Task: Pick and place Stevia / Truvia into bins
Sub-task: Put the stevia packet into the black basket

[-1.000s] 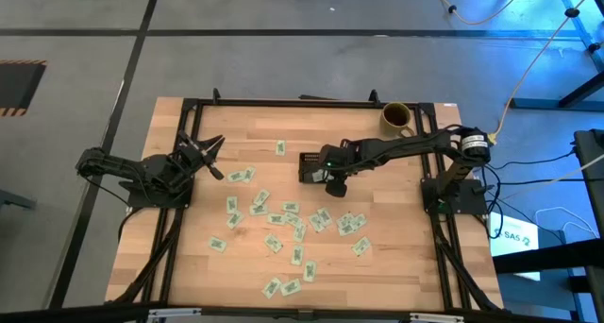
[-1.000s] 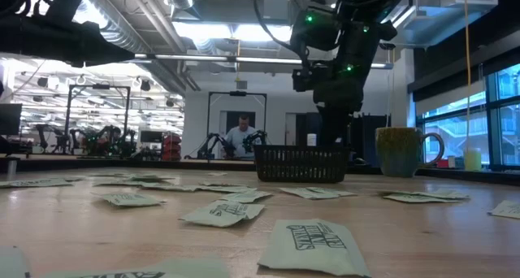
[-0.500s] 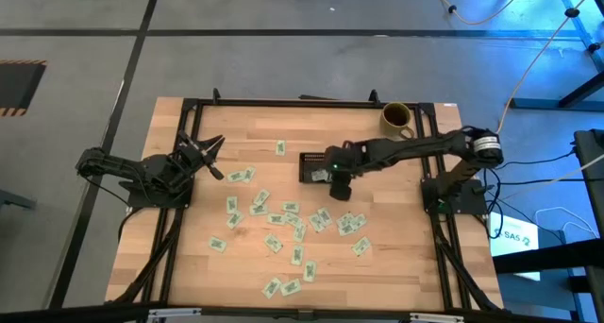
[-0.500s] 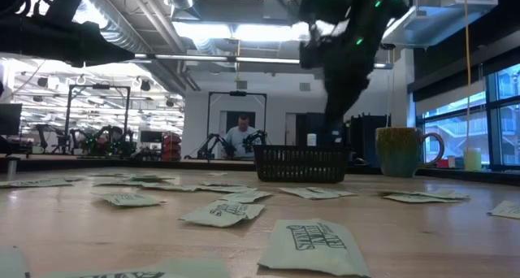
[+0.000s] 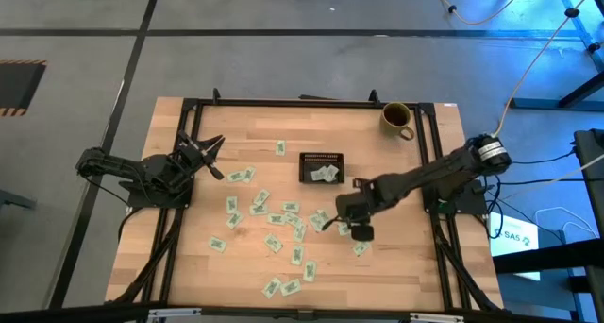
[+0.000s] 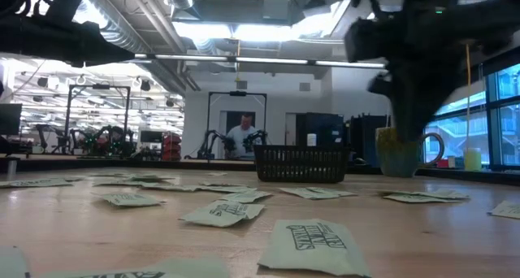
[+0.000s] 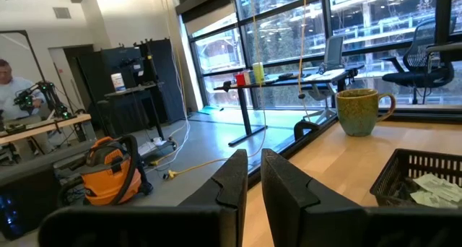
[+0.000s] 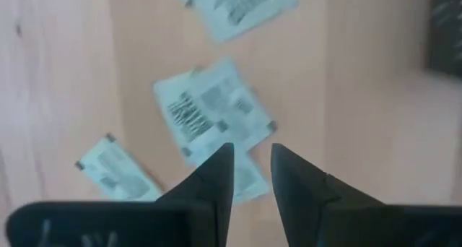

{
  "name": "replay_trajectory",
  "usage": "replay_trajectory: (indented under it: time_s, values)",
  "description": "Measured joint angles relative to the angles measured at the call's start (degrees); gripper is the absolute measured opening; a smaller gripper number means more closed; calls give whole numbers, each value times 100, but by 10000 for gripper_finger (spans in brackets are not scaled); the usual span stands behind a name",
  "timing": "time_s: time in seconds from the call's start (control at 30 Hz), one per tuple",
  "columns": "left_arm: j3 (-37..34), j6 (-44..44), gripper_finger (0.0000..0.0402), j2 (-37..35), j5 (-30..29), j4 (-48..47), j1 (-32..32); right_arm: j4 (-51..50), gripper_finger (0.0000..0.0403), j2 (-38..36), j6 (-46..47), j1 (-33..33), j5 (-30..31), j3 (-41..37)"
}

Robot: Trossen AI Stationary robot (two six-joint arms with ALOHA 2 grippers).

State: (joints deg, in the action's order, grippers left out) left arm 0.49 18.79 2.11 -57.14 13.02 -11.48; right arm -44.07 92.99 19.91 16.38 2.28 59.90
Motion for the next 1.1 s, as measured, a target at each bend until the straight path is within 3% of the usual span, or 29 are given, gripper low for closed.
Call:
replay_trajectory:
  time_s: [0.23,0.57,1.1]
  values:
    - [0,0,40,1,0,0,2,132,97,0,1134,269,57,-649]
    - [0,0,36,2,-2,0,2,1007,94,-7,1058,269,57,-1391]
    - [0,0,38,2,0,-2,0,792,7,1,882,269,58,-1294]
